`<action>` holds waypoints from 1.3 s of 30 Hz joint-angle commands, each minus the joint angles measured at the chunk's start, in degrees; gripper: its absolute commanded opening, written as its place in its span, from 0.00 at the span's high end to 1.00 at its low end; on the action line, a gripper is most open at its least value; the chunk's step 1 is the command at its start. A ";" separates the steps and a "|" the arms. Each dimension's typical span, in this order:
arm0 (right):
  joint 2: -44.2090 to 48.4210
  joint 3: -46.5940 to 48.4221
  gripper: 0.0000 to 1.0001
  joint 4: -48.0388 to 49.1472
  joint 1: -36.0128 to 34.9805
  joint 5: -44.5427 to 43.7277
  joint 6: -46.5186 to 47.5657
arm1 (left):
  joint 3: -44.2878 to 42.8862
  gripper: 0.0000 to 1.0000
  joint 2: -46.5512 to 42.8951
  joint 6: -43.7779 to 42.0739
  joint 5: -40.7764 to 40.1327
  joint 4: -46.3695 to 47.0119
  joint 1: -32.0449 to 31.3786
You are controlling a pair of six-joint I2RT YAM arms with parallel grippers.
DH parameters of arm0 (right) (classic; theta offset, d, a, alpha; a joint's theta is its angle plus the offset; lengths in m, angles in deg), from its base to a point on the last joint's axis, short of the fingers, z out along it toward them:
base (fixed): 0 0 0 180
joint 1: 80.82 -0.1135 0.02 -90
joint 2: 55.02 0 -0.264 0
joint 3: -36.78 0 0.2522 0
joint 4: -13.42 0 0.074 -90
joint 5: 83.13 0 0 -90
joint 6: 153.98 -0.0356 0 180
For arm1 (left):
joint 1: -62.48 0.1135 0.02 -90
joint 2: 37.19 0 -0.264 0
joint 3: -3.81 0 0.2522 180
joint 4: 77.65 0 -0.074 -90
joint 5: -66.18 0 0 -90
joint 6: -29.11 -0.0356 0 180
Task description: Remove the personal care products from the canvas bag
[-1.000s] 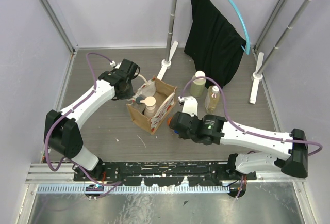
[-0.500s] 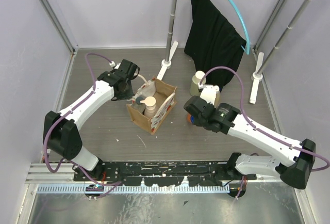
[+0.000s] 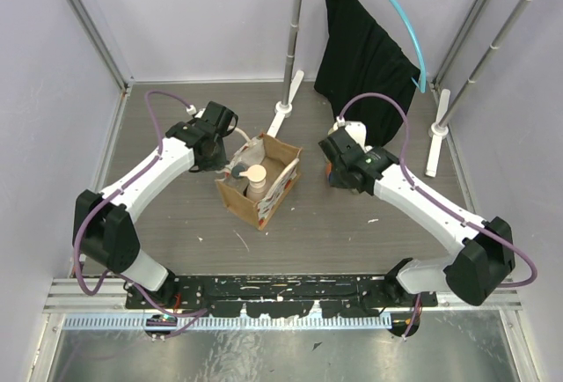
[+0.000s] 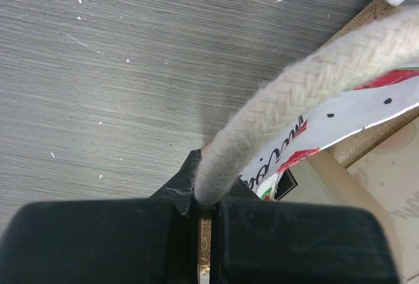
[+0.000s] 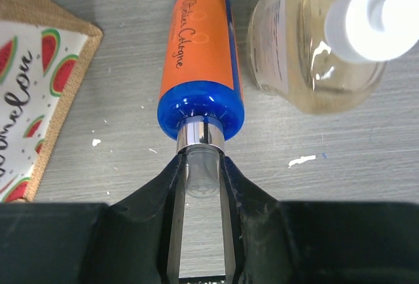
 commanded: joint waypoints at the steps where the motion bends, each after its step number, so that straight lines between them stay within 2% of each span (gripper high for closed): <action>1: -0.69 6.76 0.85 2.91 0.72 1.69 4.12 | 1.15 1.00 -1.65 -0.50 -0.12 -3.80 -0.15; 10: 0.90 12.25 0.86 -3.59 0.73 3.63 5.20 | 1.12 1.00 -0.87 -0.51 -0.04 -3.33 -0.14; 14: -1.24 13.38 0.85 -4.58 1.06 3.41 5.97 | 0.63 1.00 0.25 -0.17 1.37 -2.82 -0.15; 19: -2.89 12.30 0.86 -2.67 1.09 4.14 6.15 | 0.53 1.00 0.21 -0.14 0.66 -3.57 -0.13; 25: -3.24 11.31 0.87 0.04 1.60 0.77 6.92 | 0.56 1.00 -0.13 -0.33 0.02 -3.72 -0.14; 39: -8.39 11.63 0.89 7.92 6.73 -1.24 9.33 | 0.28 1.00 0.15 -0.50 0.05 -3.86 -0.14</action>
